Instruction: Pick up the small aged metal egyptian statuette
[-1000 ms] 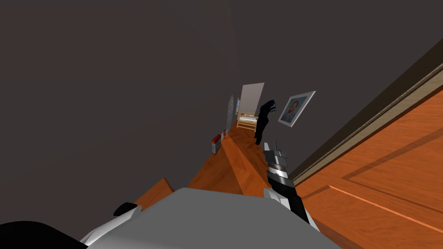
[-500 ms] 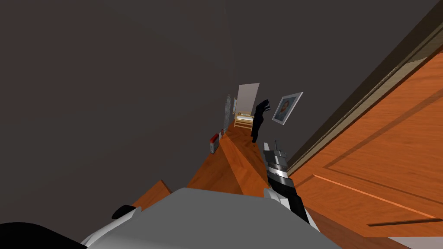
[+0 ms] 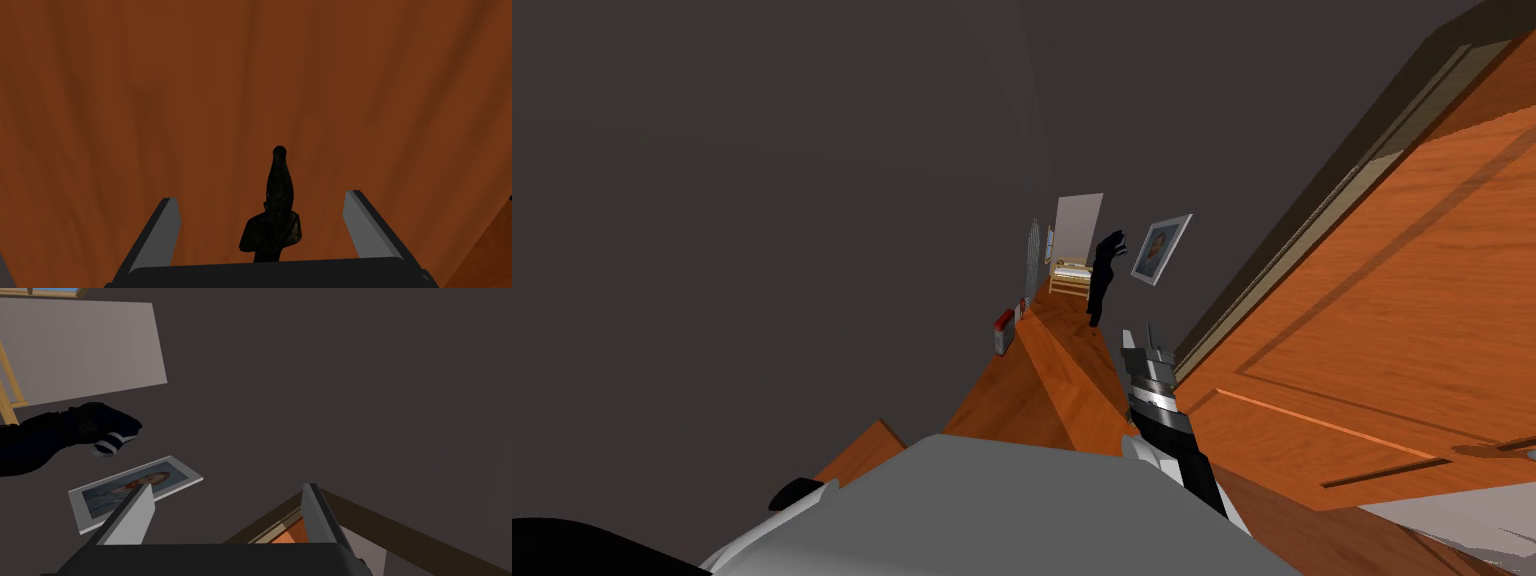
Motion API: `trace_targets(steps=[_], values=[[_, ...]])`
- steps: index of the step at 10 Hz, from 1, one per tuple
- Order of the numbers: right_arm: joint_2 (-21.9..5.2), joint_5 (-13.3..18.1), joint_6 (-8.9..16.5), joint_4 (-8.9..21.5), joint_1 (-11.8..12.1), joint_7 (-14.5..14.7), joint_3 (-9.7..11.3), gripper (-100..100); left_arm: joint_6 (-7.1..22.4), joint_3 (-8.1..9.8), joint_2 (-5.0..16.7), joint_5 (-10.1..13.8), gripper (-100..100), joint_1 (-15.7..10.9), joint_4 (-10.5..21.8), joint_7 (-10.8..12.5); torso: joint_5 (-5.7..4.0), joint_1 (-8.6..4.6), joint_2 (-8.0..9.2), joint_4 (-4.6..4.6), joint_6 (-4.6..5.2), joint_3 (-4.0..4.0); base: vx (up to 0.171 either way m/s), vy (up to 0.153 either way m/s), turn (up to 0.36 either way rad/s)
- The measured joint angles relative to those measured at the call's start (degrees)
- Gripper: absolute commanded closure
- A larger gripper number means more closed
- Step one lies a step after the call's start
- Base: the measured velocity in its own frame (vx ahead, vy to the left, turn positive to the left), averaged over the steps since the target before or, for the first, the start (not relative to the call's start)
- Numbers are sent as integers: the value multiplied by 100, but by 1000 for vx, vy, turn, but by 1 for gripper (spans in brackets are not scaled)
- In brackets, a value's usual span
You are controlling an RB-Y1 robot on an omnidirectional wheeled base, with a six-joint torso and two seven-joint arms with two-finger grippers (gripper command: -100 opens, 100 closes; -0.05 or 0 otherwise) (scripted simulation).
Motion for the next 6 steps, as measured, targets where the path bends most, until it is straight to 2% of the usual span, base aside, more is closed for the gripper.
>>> trace_targets(steps=[4,5,6], values=[[0,0,0,0,0,0,0,0,11,-5,-6,6,100,-8,-8,-3,3,12,-7,-6,-8,-6,1,0,-3],[0,0,0,0,0,0,0,0,11,-4,-6,7,0,-8,-8,-2,4,13,-7,-6,-7,-6,0,0,0],[0,0,0,0,0,0,0,0,10,-4,-5,7,100,-9,-9,-2,5,14,-7,-6,-7,-6,35,1,225]])
